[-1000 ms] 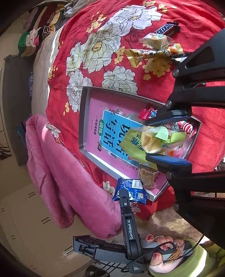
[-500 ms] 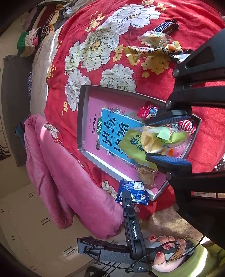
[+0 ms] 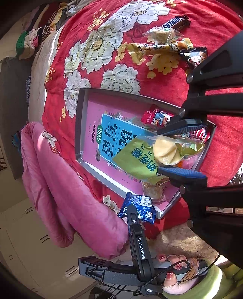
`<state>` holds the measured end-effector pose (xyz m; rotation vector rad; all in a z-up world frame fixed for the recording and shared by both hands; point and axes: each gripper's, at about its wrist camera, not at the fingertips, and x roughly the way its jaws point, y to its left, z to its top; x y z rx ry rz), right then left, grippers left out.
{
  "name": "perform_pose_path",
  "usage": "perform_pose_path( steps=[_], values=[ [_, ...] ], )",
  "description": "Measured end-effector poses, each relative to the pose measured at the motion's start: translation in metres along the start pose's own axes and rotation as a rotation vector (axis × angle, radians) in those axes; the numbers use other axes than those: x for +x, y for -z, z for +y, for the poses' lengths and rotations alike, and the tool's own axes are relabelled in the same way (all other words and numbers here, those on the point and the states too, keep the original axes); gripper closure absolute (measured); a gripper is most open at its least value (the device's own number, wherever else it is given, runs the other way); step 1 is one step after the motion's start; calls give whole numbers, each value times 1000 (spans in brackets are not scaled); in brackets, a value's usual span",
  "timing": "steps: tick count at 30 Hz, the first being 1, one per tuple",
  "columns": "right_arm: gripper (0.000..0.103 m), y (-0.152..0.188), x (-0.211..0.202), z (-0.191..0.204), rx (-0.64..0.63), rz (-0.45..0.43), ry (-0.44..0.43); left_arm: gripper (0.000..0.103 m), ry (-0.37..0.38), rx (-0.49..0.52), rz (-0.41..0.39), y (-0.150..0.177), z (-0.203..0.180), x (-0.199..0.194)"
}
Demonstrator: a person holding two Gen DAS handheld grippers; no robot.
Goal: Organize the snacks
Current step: 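Lower the Oreo package and pale green bag over the tray with both tools, then open left tool to drop Oreo package in tray while right tool releases green bag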
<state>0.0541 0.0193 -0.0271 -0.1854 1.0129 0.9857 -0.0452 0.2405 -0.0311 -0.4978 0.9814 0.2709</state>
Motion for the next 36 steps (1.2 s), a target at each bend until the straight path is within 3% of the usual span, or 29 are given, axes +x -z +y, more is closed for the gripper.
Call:
perform_pose_path(
  steps=[8, 28, 36],
  values=[
    [70, 2, 12, 8, -26, 32, -14, 82, 34, -4, 17, -2, -5, 10],
    [69, 6, 34, 21, -71, 103, -44, 81, 18, 58, 51, -15, -26, 32],
    [61, 9, 32, 16, -54, 111, -39, 80, 19, 61, 58, -16, -30, 34]
  ],
)
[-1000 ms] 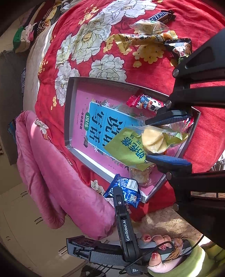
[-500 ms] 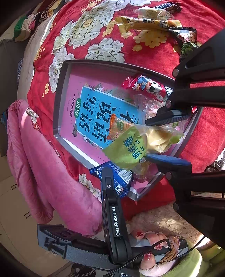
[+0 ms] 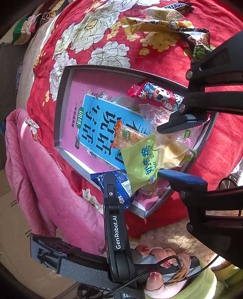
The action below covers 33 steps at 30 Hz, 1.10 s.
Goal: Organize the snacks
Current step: 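Open left tool to drop Oreo package in tray while right tool releases green bag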
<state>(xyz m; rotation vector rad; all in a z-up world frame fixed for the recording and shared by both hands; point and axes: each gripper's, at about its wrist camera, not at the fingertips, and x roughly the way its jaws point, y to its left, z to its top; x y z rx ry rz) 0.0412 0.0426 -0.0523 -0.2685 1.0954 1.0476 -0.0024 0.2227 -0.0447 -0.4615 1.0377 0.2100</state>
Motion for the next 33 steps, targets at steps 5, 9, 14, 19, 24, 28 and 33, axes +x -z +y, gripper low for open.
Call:
perform_pose_path(
  steps=[5, 9, 14, 19, 24, 28, 33],
  values=[
    [60, 2, -3, -3, 18, 4, -3, 80, 1, -1, 2, 0, 0, 0],
    [59, 4, -5, -5, 28, 7, -3, 78, 0, -1, 7, 0, -1, 1],
    [58, 5, -10, -10, 41, 0, 4, 69, 4, 5, 14, 2, -4, 2],
    [58, 3, -17, -15, 56, -14, 16, 55, 6, 14, 9, 2, -7, 0],
    [56, 2, -23, -21, 70, -24, 27, 48, 1, 19, -3, 1, -10, -4],
    [56, 2, -26, -24, 82, -35, 33, 43, -7, 20, -14, 0, -10, -8],
    [55, 3, -31, -29, 98, -54, 44, 39, -15, 16, -30, -1, -10, -15]
  ],
)
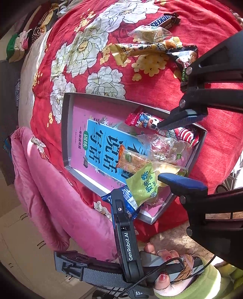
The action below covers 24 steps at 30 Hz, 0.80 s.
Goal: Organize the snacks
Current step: 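Open left tool to drop Oreo package in tray while right tool releases green bag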
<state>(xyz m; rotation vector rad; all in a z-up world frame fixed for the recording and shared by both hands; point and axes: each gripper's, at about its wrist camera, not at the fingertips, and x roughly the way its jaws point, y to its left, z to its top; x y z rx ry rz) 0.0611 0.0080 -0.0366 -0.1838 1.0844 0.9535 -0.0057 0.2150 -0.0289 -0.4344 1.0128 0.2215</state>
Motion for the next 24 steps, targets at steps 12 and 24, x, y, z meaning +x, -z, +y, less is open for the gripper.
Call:
perform_pose_path(
  steps=[12, 24],
  values=[
    [55, -2, -13, 0, -17, -52, 38, 34, 9, 9, -65, -9, -7, -21],
    [44, -3, -26, 0, -34, -104, 75, 28, 30, 10, -95, -12, -18, -33]
  ],
)
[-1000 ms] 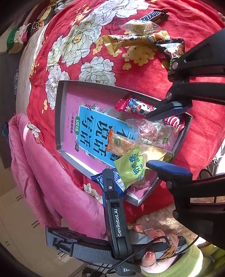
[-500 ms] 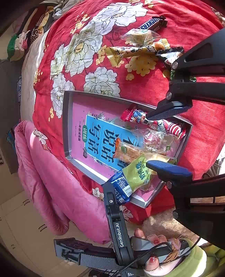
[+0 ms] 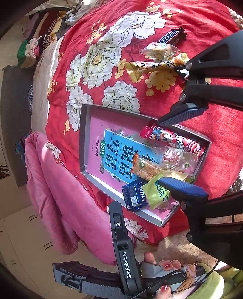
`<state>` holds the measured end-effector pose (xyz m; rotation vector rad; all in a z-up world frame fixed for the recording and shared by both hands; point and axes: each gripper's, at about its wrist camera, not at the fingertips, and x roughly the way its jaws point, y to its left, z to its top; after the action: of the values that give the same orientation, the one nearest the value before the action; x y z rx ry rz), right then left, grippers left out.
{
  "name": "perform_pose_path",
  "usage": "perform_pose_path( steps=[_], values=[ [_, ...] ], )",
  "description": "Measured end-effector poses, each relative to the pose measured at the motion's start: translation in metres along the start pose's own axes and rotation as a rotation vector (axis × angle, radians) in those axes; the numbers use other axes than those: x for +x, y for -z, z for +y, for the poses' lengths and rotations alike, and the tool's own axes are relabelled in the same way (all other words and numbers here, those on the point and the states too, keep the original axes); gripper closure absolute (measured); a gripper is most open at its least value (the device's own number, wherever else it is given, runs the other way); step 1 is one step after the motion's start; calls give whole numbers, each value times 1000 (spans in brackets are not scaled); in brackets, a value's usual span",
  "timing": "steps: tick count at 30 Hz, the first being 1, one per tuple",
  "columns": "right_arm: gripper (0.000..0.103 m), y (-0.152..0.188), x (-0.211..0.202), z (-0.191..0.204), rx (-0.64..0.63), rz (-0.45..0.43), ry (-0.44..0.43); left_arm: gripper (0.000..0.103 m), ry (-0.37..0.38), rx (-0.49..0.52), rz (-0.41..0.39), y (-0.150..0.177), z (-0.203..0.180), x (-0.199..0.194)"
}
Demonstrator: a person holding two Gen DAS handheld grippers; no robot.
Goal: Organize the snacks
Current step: 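Open left tool to drop Oreo package in tray while right tool releases green bag, then lift both open tools and move them to the loose snacks on the bed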
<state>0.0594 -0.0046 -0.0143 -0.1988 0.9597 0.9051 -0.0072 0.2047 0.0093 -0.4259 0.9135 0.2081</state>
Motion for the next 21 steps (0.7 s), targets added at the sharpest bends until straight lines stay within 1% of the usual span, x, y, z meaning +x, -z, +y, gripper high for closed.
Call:
perform_pose_path(
  steps=[6, 16, 21],
  values=[
    [40, -2, -8, 1, -19, -39, 33, 26, 11, 19, -8, -1, -10, -4],
    [39, -5, -29, -11, -3, -99, 69, 25, 50, 34, -16, -6, -30, -12],
    [38, -7, -40, -23, 29, -130, 77, 25, 68, 46, -5, -7, -41, -13]
  ],
)
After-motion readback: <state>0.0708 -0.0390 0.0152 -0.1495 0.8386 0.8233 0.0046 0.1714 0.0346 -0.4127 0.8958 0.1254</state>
